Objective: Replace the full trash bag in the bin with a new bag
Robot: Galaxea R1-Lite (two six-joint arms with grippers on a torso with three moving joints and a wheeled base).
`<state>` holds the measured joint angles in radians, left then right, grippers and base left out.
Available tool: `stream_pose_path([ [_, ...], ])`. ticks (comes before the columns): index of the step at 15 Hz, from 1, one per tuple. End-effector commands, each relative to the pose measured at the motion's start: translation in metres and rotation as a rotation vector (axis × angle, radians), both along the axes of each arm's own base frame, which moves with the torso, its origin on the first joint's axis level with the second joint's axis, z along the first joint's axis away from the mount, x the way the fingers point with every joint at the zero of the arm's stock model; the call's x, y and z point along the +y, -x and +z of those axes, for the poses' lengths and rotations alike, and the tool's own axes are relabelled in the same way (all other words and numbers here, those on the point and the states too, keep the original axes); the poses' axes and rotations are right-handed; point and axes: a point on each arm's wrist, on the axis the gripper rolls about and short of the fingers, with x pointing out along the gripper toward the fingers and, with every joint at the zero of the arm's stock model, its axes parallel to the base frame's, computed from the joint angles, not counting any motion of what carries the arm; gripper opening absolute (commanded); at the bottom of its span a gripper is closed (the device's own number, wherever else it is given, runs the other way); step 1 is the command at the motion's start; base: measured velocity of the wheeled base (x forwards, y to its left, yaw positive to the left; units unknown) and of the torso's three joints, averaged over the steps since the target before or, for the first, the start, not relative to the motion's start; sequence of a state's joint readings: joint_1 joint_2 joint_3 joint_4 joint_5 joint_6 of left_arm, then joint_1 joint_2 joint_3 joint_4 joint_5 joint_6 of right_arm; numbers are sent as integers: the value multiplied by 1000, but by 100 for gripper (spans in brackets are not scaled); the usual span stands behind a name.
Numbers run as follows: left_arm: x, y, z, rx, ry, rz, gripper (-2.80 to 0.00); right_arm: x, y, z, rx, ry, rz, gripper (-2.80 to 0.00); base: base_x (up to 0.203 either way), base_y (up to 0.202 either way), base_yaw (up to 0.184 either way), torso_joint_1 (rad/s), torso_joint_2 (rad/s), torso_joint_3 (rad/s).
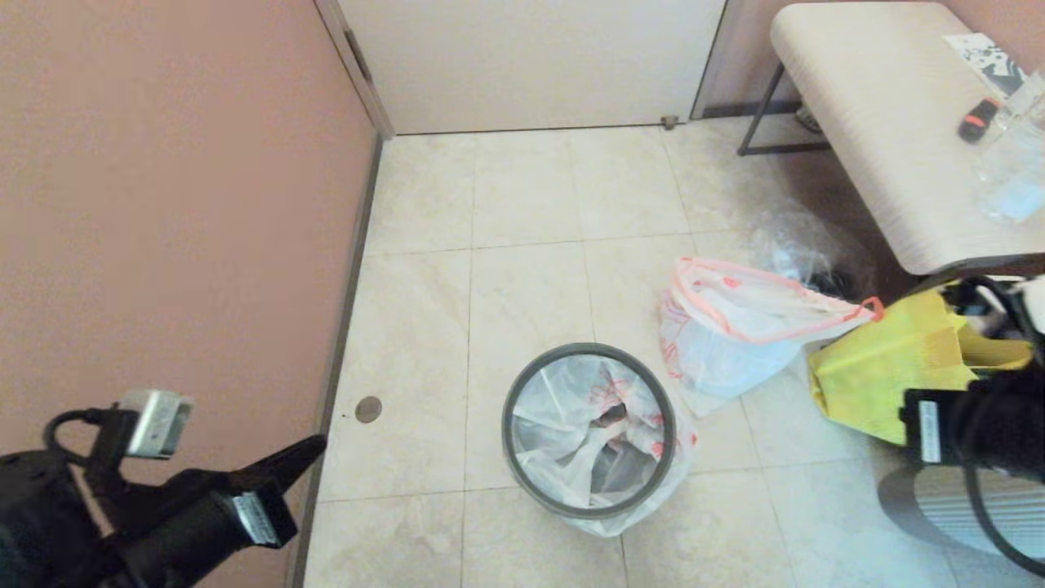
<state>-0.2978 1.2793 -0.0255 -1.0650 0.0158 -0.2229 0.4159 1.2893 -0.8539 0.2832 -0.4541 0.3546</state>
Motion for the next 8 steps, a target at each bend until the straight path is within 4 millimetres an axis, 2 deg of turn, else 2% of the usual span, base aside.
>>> stream_pose_path([
  [1,15,39,26,-198,43,84,-280,-35,60,11,-126,-33,-86,-280,0,0,0,0,0,0],
  [4,32,85,55,-305,51,195,-280,-64,114,16,-263,-58,-241,-280,0,0,0,0,0,0],
  [7,45,133,75,-295,122,292,-280,-75,166,10,-357,-77,-331,-280,0,0,0,0,0,0],
  [8,48,146,74,-296,141,323,-280,-76,182,6,-382,-84,-338,-280,0,0,0,0,0,0],
])
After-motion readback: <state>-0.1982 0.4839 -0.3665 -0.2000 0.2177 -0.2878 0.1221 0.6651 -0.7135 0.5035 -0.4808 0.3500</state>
